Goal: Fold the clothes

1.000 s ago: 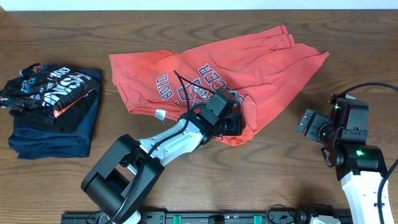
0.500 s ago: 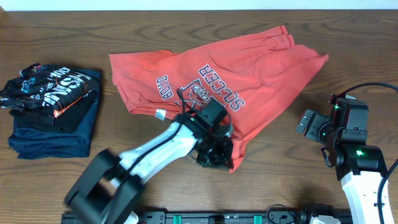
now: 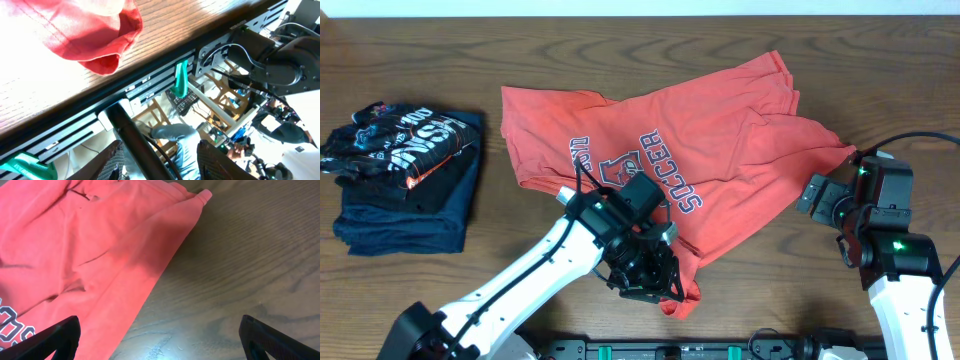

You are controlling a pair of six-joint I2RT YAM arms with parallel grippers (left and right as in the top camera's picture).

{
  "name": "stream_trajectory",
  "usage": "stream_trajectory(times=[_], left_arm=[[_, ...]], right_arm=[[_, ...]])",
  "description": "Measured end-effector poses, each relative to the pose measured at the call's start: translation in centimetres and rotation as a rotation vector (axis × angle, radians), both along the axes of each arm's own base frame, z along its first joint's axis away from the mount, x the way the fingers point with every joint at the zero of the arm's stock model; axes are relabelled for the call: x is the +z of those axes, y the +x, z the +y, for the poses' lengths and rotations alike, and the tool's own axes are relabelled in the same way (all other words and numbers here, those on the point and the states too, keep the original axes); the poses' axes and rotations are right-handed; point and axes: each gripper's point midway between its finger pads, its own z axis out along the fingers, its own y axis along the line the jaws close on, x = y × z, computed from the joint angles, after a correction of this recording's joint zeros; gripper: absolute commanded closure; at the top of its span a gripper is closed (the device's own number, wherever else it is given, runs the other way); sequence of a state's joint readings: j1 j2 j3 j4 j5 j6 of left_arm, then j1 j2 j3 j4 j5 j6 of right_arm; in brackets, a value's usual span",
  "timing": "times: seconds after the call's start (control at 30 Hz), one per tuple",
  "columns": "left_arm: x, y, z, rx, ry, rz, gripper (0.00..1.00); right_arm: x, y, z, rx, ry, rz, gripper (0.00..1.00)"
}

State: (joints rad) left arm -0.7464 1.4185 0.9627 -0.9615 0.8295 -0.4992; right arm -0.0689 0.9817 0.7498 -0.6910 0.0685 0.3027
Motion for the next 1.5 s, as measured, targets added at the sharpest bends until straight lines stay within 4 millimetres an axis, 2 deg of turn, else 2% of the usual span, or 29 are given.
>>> stream_trajectory(times=[0.03,0.1,0.17,0.3,0.4,0.5,0.67,0.77,1.07,1.33,1.5], left_arm=[[0.0,0.2,0.1,0.004,0.007,-0.014,0.46],[-0.4,0.8,0.3,0.016,0.029,-0.054,0.26],[-1.0,1.8,0.6,0.034,0.07,-0.109,0.18],[-2.4,4.6,1.4,0.093,0.163,-0.247,0.16],[-2.9,6.9,1.0,0.125,0.175,-0.344,0.16],[-4.0,8.2,0.5,0.116,0.185,-0.389,0.16],[-6.5,8.3,0.8,0.04,0.231,-0.381,0.16],[-7.2,8.3,0.9,0.018,0.246,-0.38,0.16],[-6.8,10.3,-0.9,0.021,0.165,-0.478,0.16],[-7.2,9.0,-1.8,-0.134,0.134,-0.535,0.16],[-7.5,9.4,-1.5,-0.178,0.159,-0.586,0.17]], right_arm=[[0.0,0.0,0.0,0.0,0.0,0.0,0.01],[0.0,0.0,0.0,0.0,0.0,0.0,0.01],[0.0,0.0,0.0,0.0,0.0,0.0,0.01],[0.0,0.0,0.0,0.0,0.0,0.0,0.01],[0.0,0.0,0.0,0.0,0.0,0.0,0.01],[0.0,0.0,0.0,0.0,0.0,0.0,0.01],[0.0,0.0,0.0,0.0,0.0,0.0,0.01],[0.0,0.0,0.0,0.0,0.0,0.0,0.01],[0.0,0.0,0.0,0.0,0.0,0.0,0.01],[0.0,0.0,0.0,0.0,0.0,0.001,0.01],[-0.1,0.0,0.0,0.0,0.001,0.005,0.01]])
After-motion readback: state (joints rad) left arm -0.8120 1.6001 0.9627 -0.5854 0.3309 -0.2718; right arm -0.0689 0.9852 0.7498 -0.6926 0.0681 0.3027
